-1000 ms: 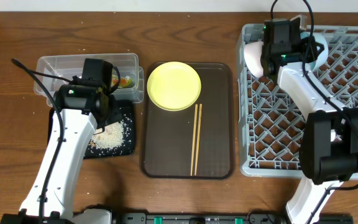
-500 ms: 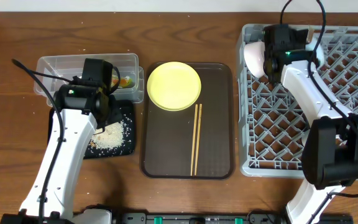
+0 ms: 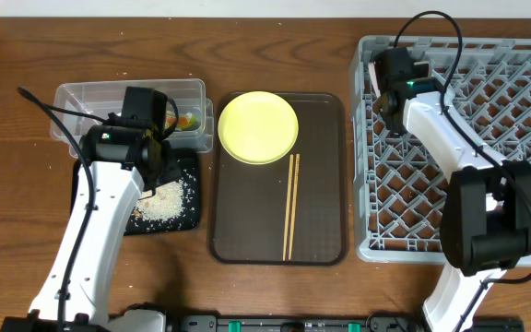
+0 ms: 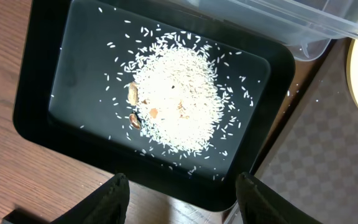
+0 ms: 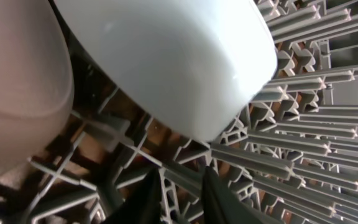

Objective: Sort waste into correct bins and load items into the dishwasher rack
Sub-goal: 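Set the blue bowl in the rack and open the right gripper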

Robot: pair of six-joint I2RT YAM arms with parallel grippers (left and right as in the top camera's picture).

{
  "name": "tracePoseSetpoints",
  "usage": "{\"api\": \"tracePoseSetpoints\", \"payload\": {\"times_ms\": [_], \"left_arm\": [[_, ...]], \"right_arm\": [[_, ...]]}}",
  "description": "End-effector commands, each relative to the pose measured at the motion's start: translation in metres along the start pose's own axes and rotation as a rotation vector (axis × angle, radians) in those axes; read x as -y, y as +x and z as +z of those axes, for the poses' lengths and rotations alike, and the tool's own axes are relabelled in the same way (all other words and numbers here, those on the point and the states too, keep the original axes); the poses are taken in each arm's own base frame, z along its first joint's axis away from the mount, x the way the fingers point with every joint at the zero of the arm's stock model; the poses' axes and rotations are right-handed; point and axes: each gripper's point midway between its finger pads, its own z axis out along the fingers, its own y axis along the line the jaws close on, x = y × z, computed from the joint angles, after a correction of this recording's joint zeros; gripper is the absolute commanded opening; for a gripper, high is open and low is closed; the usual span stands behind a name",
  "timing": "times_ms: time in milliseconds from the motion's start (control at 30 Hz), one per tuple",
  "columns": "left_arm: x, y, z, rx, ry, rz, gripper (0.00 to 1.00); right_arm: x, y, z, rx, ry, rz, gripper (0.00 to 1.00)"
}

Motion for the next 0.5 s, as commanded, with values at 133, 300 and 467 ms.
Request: {"api": "tracePoseSetpoints", "payload": {"times_ms": [133, 300, 467], "left_arm": [[-0.001, 0.002, 0.002, -0.008, -0.006, -0.012, 0.58], [-0.001, 0.002, 0.002, -0.007, -0.006, -0.012, 0.58], [-0.001, 0.002, 0.002, -0.007, -0.006, -0.012, 0.65]], "right_arm": [[-0.002, -0.011, -0.045, 0.065, -0.165, 0.078, 0.41], [0.002, -0.024, -0.094, 0.148, -0.334, 0.109, 0.60], [-0.047, -0.017, -0.157, 0.188, -0.777, -0.034, 0.73]]}}
